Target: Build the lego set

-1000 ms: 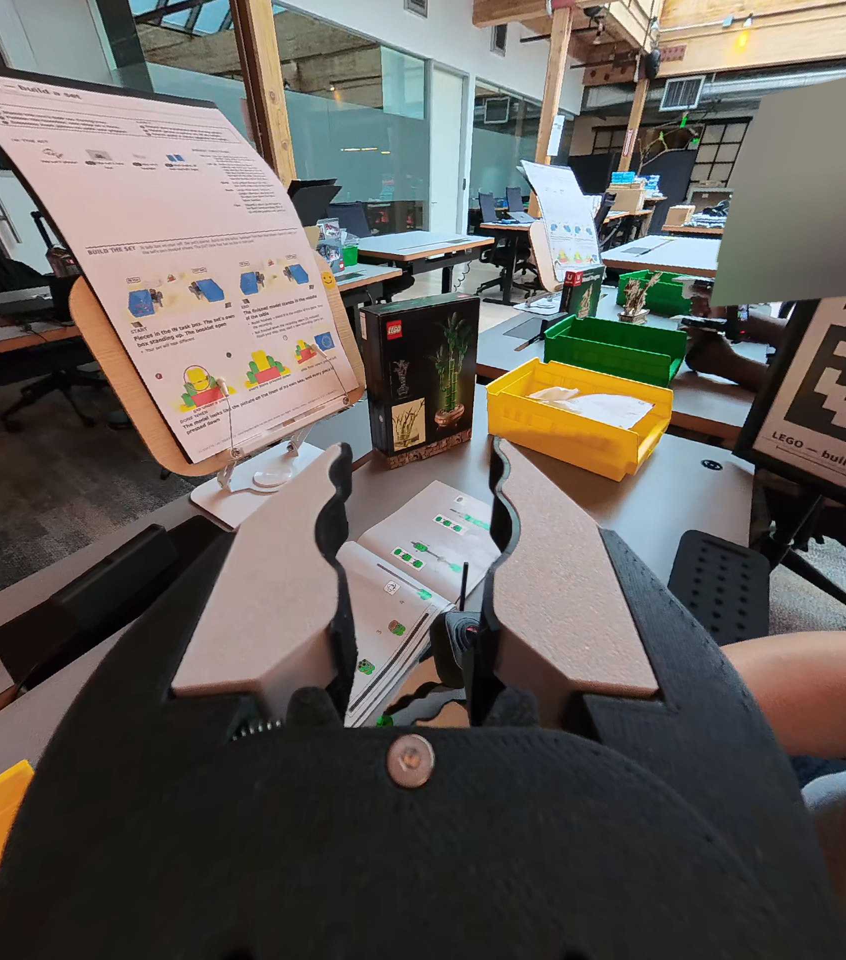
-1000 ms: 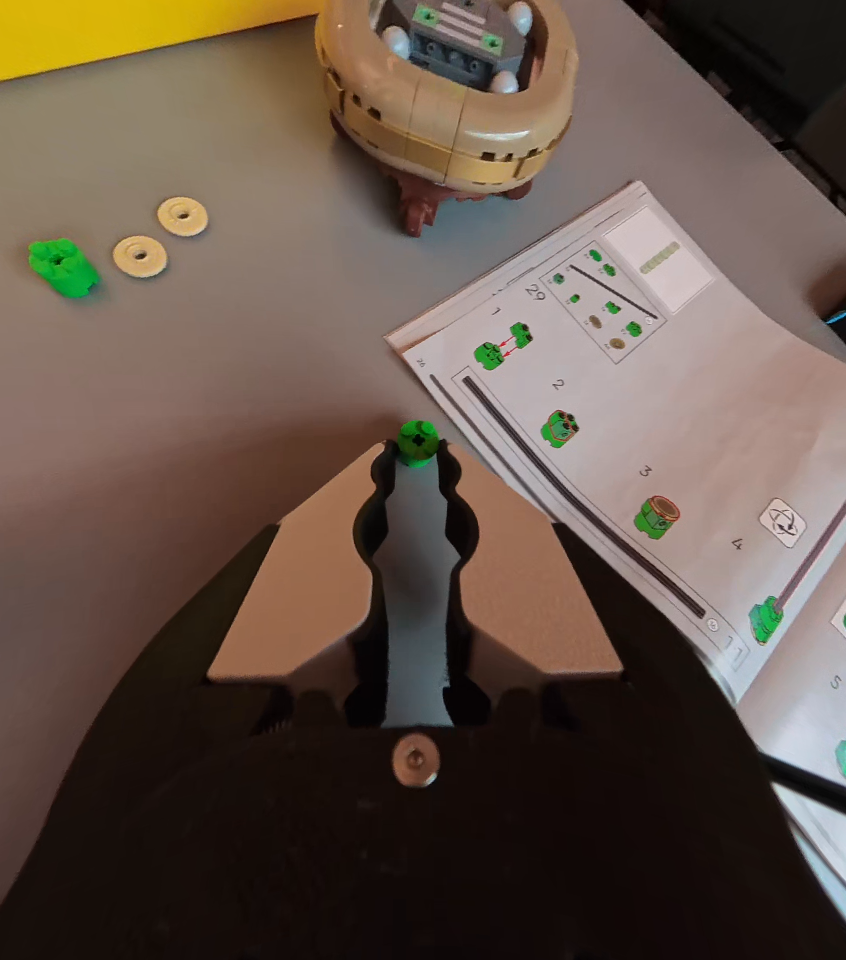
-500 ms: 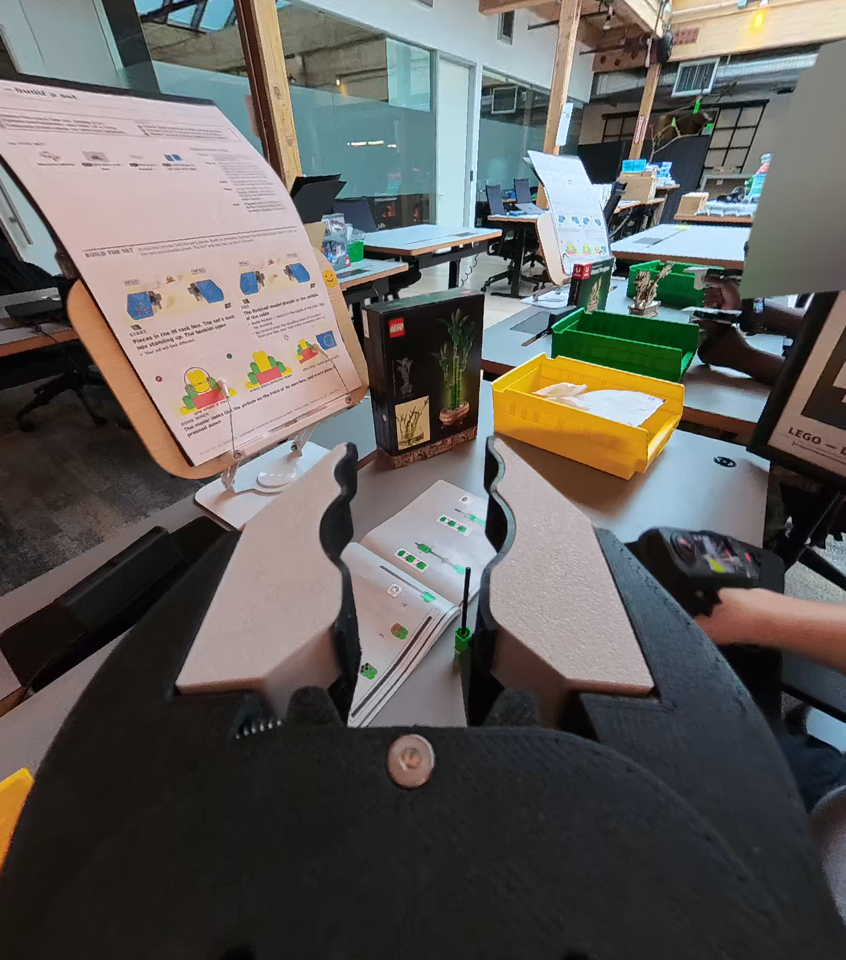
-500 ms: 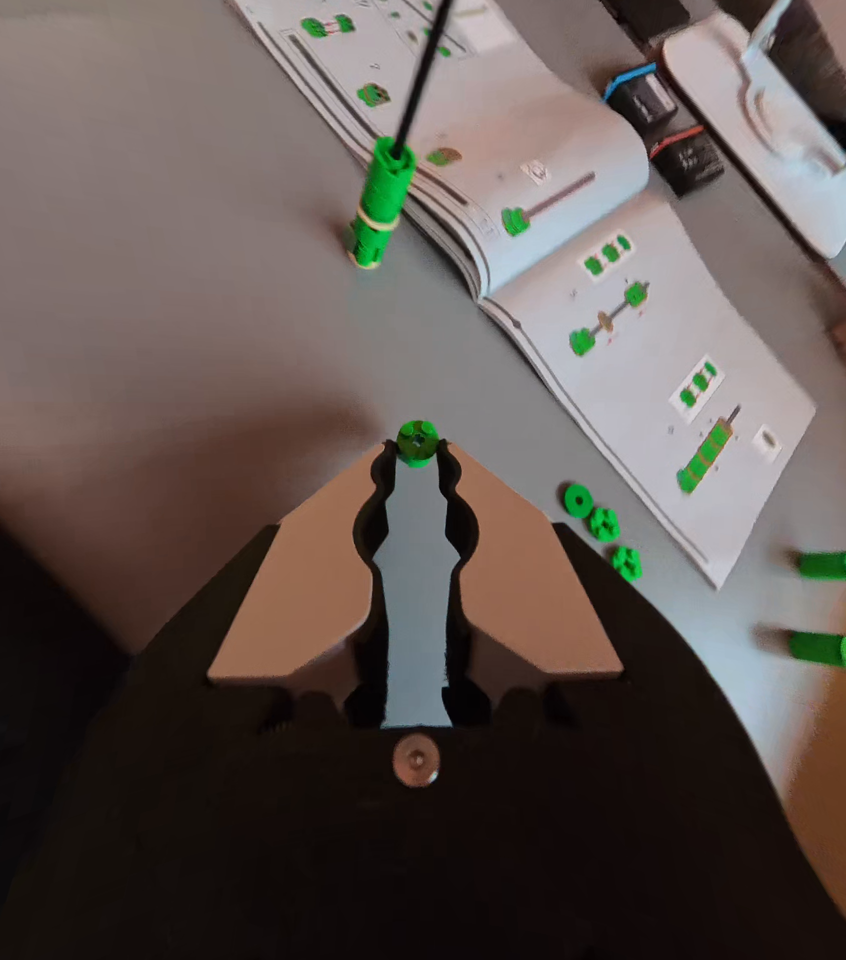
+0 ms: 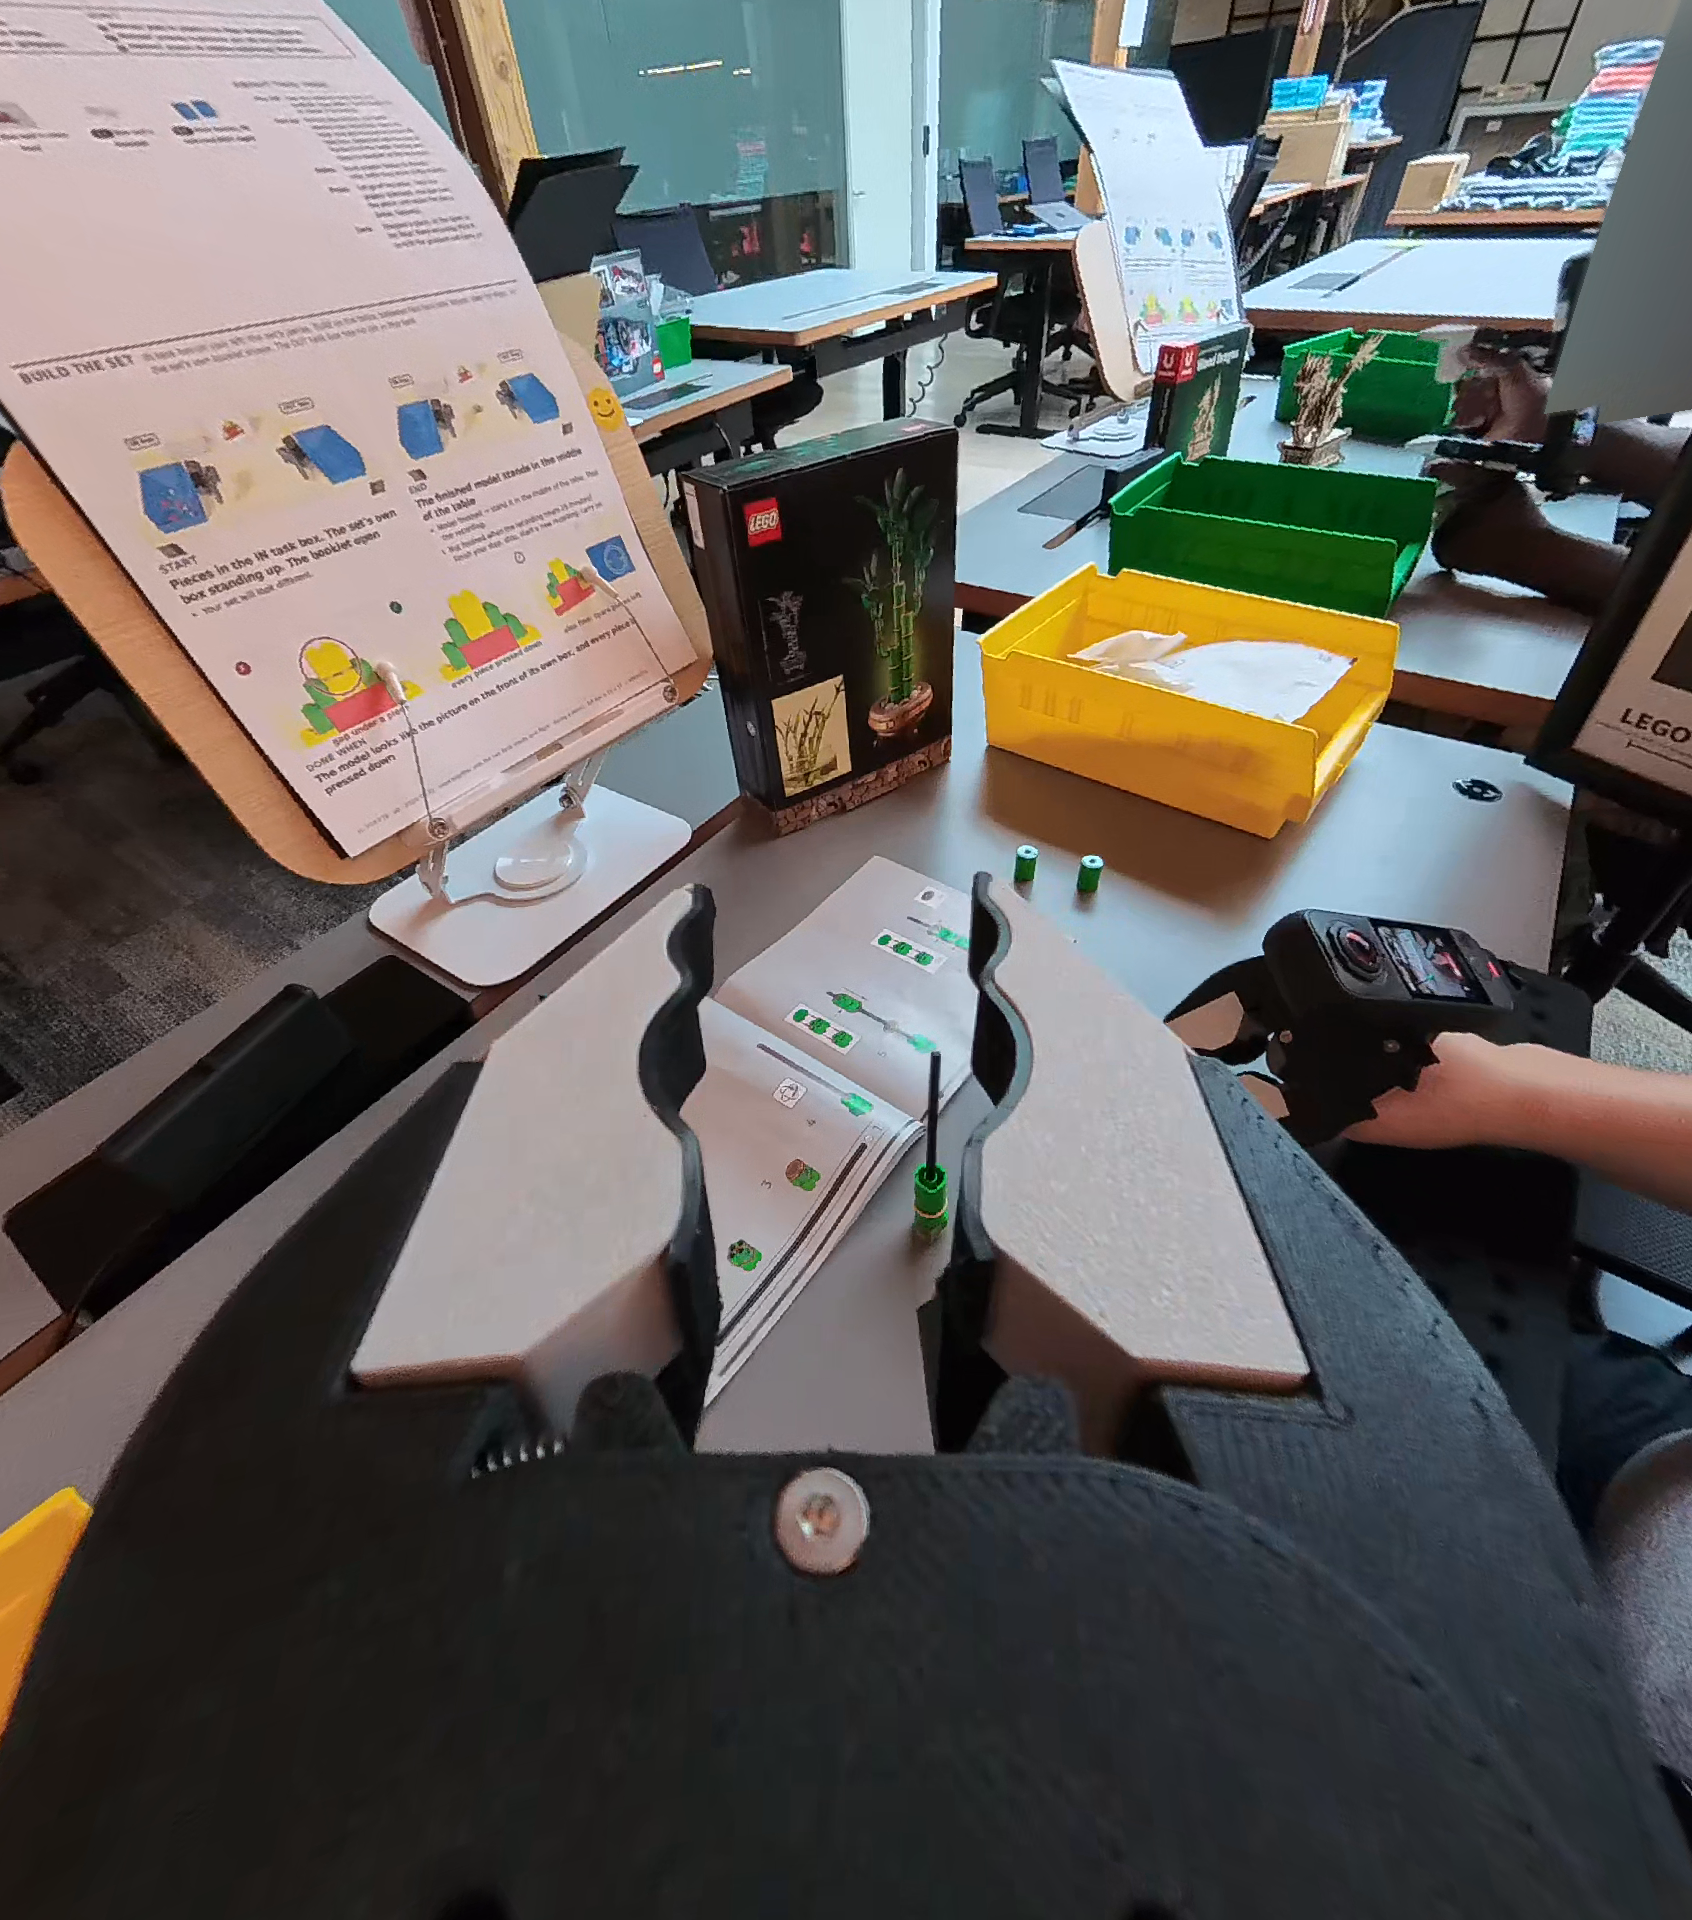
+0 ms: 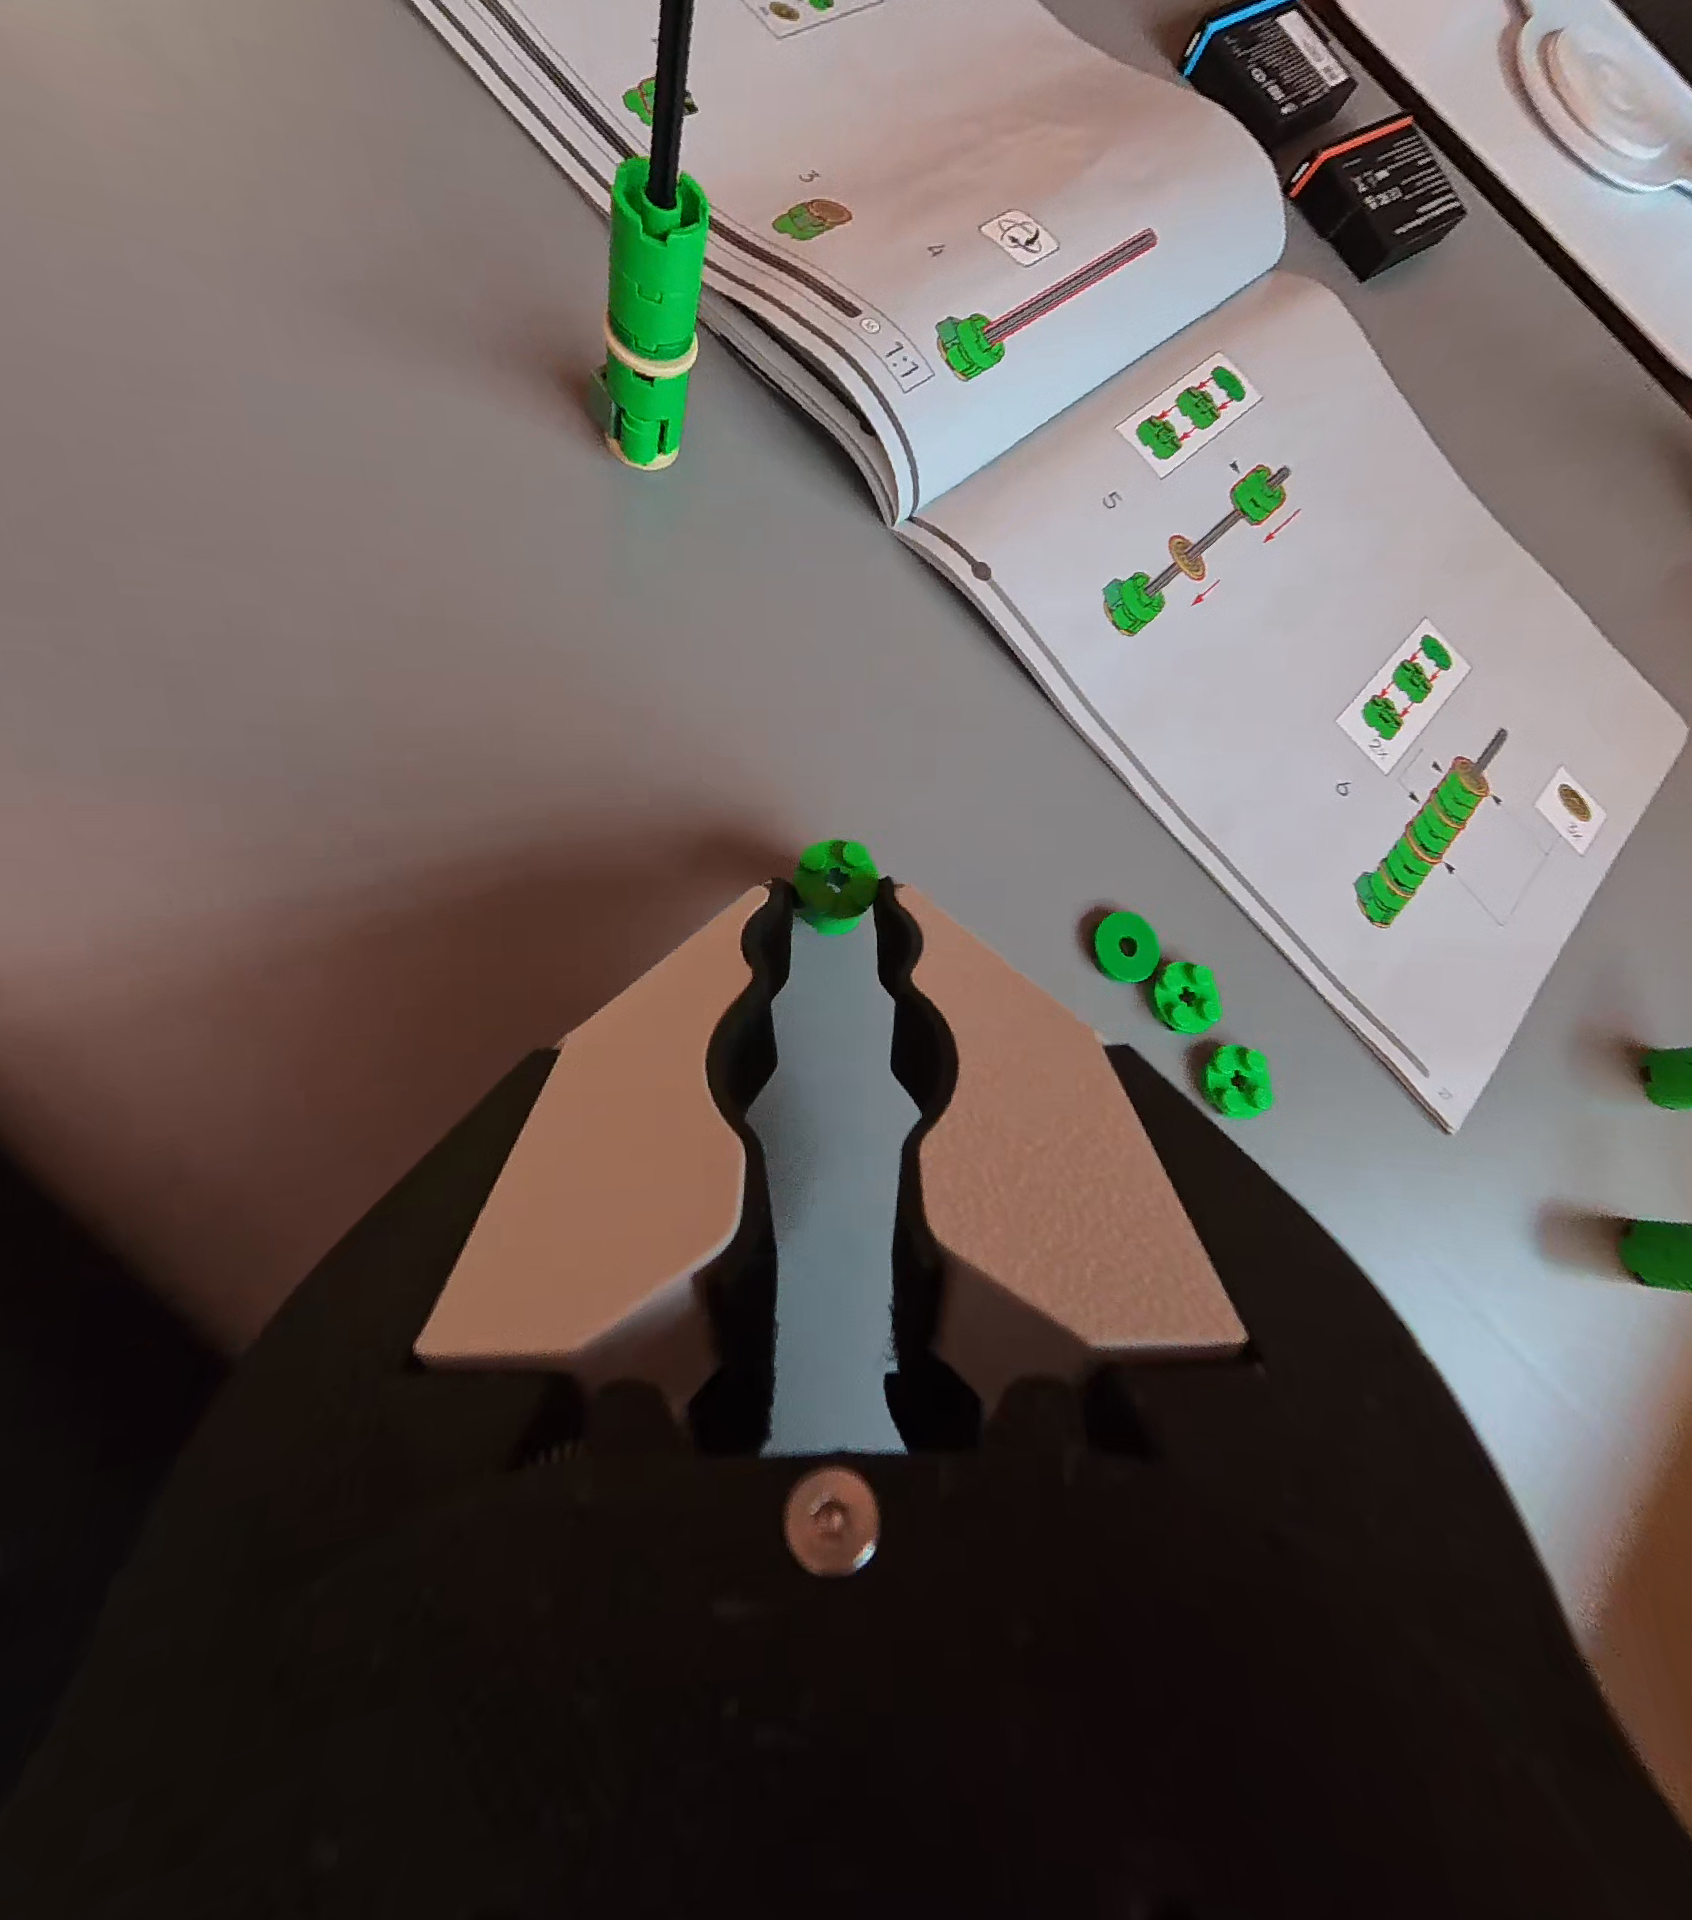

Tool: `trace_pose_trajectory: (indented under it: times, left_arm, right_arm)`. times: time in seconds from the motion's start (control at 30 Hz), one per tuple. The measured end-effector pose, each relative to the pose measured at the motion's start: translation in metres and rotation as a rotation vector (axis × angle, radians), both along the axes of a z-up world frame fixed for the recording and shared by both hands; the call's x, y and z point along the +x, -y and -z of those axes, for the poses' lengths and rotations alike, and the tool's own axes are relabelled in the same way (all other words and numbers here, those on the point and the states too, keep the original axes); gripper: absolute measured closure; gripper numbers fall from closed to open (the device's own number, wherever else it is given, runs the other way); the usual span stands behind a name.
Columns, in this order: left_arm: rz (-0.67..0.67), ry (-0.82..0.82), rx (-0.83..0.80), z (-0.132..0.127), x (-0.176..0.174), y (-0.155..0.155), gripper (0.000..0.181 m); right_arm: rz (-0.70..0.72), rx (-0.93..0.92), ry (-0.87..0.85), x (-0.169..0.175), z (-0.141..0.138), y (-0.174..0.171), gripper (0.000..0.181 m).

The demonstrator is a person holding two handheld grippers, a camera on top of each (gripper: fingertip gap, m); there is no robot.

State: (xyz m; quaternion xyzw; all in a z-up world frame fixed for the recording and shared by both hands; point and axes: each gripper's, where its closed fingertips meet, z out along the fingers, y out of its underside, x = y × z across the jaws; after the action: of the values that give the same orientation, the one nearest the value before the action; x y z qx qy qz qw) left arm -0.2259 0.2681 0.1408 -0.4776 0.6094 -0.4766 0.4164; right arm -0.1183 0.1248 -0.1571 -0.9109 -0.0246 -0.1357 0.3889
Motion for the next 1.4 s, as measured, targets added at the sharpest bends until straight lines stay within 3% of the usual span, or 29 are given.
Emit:
trace_pose_trajectory:
  times: [0.2, 0.3, 0.37, 0.43, 0.5, 0.57, 0.63, 0.73, 0.87, 1.27, 1.4]
  left_arm:
    - [-0.008, 0.009, -0.009, -0.001, -0.005, -0.005, 0.134]
    - [-0.017, 0.010, -0.015, -0.001, -0.009, -0.008, 0.133]
    - [-0.027, 0.028, -0.022, -0.004, -0.014, -0.012, 0.133]
    - [-0.043, 0.054, -0.038, -0.009, -0.020, -0.018, 0.133]
    - [-0.063, 0.075, -0.051, -0.013, -0.026, -0.024, 0.133]
    - [-0.077, 0.083, -0.055, -0.014, -0.031, -0.028, 0.133]
    - [-0.084, 0.088, -0.058, -0.014, -0.034, -0.030, 0.133]
    - [-0.087, 0.087, -0.061, -0.013, -0.036, -0.031, 0.133]
    - [-0.090, 0.072, -0.067, -0.009, -0.032, -0.037, 0.133]
    - [-0.125, 0.050, -0.093, -0.003, -0.027, -0.050, 0.131]
    - [-0.127, 0.038, -0.095, 0.000, -0.027, -0.052, 0.131]
  right_arm:
    - [-0.031, -0.005, -0.023, -0.003, 0.005, -0.002, 0.166]
    - [-0.046, 0.076, -0.027, -0.007, -0.013, -0.005, 0.137]
    - [-0.146, 0.235, 0.011, -0.038, -0.054, -0.016, 0.136]
    - [-0.268, 0.385, 0.095, -0.080, -0.095, -0.034, 0.148]
    - [-0.397, 0.421, 0.061, -0.130, -0.106, -0.065, 0.150]
    - [-0.526, 0.354, -0.067, -0.175, -0.090, -0.102, 0.150]
    - [-0.586, 0.299, -0.128, -0.198, -0.067, -0.144, 0.150]
    - [-0.592, 0.205, -0.149, -0.210, -0.033, -0.197, 0.150]
    - [-0.598, 0.141, -0.199, -0.223, -0.015, -0.230, 0.153]
    - [-0.596, 0.072, -0.162, -0.225, -0.001, -0.246, 0.170]
    - [-0.609, 0.093, -0.156, -0.223, -0.020, -0.217, 0.171]
